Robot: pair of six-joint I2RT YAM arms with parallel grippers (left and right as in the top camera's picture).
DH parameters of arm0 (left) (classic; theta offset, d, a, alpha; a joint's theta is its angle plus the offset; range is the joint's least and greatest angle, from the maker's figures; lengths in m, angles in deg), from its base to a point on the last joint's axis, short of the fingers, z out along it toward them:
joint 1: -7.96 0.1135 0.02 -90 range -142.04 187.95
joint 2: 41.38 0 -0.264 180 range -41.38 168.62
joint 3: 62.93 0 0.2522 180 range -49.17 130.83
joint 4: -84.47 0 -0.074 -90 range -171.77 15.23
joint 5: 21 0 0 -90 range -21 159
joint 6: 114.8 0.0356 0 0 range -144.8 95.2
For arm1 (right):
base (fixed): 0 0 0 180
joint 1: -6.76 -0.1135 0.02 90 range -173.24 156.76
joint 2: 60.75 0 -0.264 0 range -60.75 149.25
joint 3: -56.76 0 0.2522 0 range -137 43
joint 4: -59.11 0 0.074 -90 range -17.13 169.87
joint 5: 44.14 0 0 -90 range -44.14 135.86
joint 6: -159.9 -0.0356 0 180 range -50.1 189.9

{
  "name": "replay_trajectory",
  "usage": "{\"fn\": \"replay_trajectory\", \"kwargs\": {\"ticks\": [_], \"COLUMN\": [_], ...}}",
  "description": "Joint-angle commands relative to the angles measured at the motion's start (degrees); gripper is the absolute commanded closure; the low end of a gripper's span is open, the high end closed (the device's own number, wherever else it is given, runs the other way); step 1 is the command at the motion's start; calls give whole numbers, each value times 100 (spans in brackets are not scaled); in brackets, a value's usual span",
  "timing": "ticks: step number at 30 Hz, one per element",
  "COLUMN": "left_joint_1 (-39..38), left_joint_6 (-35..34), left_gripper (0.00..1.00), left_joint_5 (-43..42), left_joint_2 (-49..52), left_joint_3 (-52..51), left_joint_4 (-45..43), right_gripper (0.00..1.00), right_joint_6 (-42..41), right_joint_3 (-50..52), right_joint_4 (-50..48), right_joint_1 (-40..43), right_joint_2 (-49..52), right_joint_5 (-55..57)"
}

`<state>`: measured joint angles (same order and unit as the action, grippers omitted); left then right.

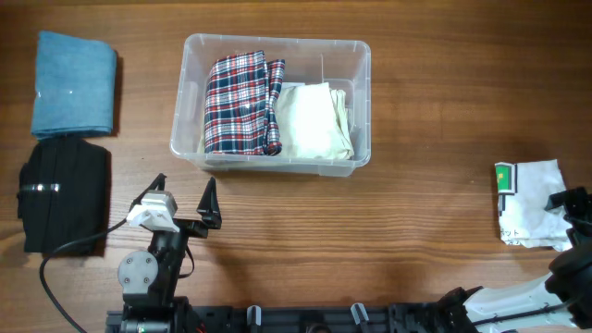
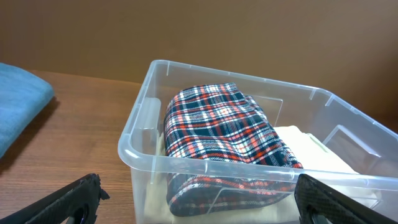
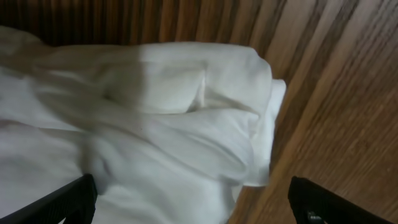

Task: Pack container
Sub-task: 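Reach the right gripper to the white cloth with green tag and grasp it, then place the white cloth into the container's right side with the right gripper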

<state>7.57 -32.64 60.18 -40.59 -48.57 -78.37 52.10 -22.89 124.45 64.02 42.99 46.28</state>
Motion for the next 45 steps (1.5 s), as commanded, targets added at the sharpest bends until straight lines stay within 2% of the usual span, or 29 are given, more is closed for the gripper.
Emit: {"fn": "replay_trajectory", "kwargs": {"ticks": [1,4,6,9,15,17,19,25,29,32,37,39,41,45], "left_joint_1": [-11,-11,-11,-11,-11,-11,-11,-11,-11,-11,-11,-11,-11,-11], "left_joint_6": [-35,-35,-35,-35,-35,-35,-35,-35,-35,-35,-35,-35,-35,-35], "left_gripper": [0,0,0,0,0,0,0,0,0,0,0,0,0,0], "left_joint_5": [15,17,17,17,17,17,15,15,17,15,17,17,17,17], "left_joint_2": [-42,-42,-42,-42,-42,-42,-42,-42,-42,-42,-42,-42,-42,-42], "left_joint_3": [-28,-28,-28,-28,-28,-28,-28,-28,-28,-28,-28,-28,-28,-28], "left_joint_4": [22,22,22,22,22,22,24,22,24,24,22,22,22,22], "right_gripper": [1,1,7,31,33,47,78,96,96,96,96,96,96,96], "right_joint_6": [282,105,66,-42,-188,-170,-144,7,223,256,-719,-1132,-1941,-3340], "right_joint_3": [131,428,662,831,1397,1480,1480,1250,448,-125,-636,-658,-658,-654], "right_joint_4": [-192,-435,-640,-813,-1257,-1386,-1508,-1711,-1360,-1123,-1545,-1838,-2295,-2702], "right_joint_1": [9,-4,-20,-20,-28,-42,-155,-868,-1620,-2144,-3071,-3484,-4081,-5523], "right_joint_2": [-57,-57,-57,-57,-57,-57,-57,-68,-518,-1292,-2855,-3257,-3512,-3355], "right_joint_5": [-35,-44,-46,-48,-118,-330,-656,-1252,-2323,-3071,-3652,-3646,-3445,-1856]}}
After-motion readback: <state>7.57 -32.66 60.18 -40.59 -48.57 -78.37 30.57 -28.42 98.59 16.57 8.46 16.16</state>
